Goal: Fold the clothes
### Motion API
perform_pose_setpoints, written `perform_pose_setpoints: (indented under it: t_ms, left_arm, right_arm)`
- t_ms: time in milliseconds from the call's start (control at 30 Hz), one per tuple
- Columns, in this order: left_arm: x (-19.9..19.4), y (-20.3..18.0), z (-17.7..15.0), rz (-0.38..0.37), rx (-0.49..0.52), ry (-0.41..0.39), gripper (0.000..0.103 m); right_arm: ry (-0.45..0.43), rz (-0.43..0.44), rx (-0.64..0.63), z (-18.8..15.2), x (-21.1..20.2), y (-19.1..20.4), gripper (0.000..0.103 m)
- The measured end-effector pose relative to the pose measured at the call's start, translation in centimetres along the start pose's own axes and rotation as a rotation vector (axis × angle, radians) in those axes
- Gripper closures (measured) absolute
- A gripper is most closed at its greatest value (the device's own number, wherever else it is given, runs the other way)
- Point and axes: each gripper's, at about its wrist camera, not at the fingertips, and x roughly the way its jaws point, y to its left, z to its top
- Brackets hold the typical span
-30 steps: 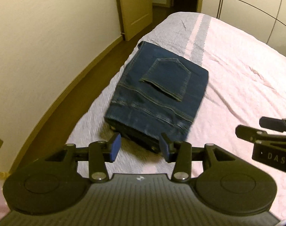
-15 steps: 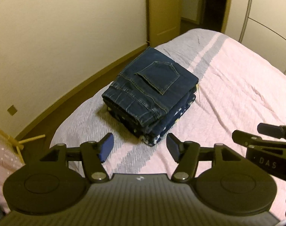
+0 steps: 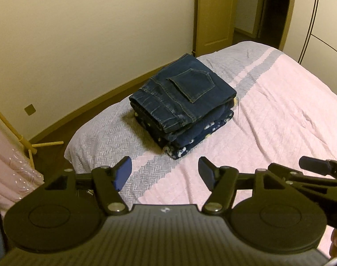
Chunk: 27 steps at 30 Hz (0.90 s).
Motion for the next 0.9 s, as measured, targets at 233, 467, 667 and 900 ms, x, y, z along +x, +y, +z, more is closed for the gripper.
perform_pose_setpoints:
  t_ms: [233, 467, 667, 900]
  left_arm:
    - [0.1, -2.4, -0.3, 0.044, -0.005, 0.008, 0.039]
    - [0.1, -3.1, -0.6, 0.044, -0.063, 0.016, 0.039]
    - [0.4, -4.1, -1.0, 0.038, -0.052, 0.035, 0.039]
    - [1.1, -5.4, -1.4, 0.034, -0.040, 0.062, 0.039]
  right_arm:
    - [0.027, 0.018, 0.021, -0.3, 0.2, -2.1, 0.040]
    - [0.043, 0.022, 0.026, -0.4, 0.8, -3.6, 0.040]
    - [0.077, 0.029, 0.021, -0.5, 1.6, -4.8, 0.040]
    - [0.103, 0.025, 0.001, -0.1, 2.5, -5.8, 0.040]
